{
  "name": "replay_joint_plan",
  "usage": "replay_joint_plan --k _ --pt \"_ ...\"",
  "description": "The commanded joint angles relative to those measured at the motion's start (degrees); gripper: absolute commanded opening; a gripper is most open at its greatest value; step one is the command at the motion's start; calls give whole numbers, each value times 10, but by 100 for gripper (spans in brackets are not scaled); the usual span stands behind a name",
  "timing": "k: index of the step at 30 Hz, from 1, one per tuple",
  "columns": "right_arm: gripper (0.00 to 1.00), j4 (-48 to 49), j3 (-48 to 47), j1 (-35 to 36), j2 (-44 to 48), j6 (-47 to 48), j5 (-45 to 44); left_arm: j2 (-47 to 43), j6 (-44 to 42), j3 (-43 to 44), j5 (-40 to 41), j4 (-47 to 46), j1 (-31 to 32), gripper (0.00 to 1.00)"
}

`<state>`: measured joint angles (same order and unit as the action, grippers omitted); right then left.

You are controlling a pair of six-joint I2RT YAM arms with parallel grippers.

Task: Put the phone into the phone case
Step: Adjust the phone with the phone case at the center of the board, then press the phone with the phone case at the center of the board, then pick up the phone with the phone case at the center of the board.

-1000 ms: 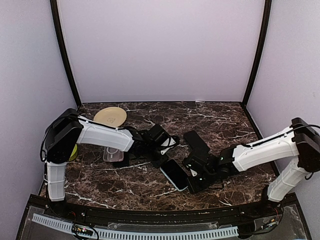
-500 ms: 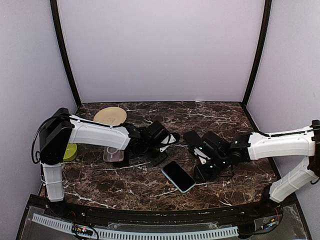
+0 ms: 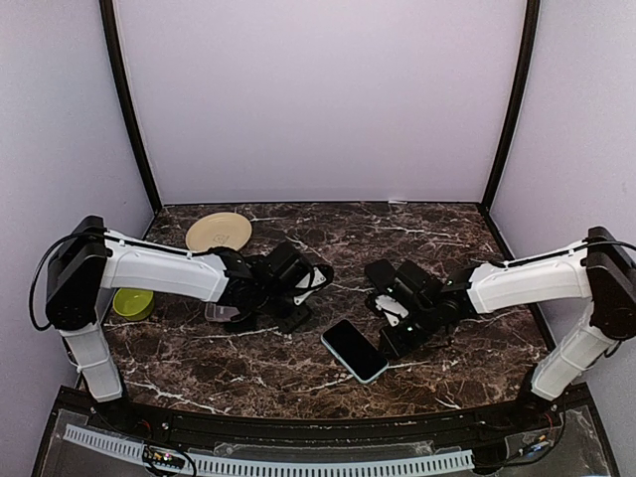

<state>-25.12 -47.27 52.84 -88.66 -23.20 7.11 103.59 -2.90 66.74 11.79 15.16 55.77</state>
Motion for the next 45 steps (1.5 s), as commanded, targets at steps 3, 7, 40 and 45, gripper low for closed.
replay_joint_plan --k 3,7,40,45 --pt "8 25 40 21 -33 -27 -21 -29 21 -7 -5 2 2 48" --pt "5 -5 40 40 -70 -34 -53 -34 23 -9 -2 4 1 48" --pt "98 -81 -172 126 -135 -47 -150 -182 117 -82 37 44 -14 54" --pt "99 -91 -178 133 -153 -57 -165 -182 127 -79 46 52 -15 54"
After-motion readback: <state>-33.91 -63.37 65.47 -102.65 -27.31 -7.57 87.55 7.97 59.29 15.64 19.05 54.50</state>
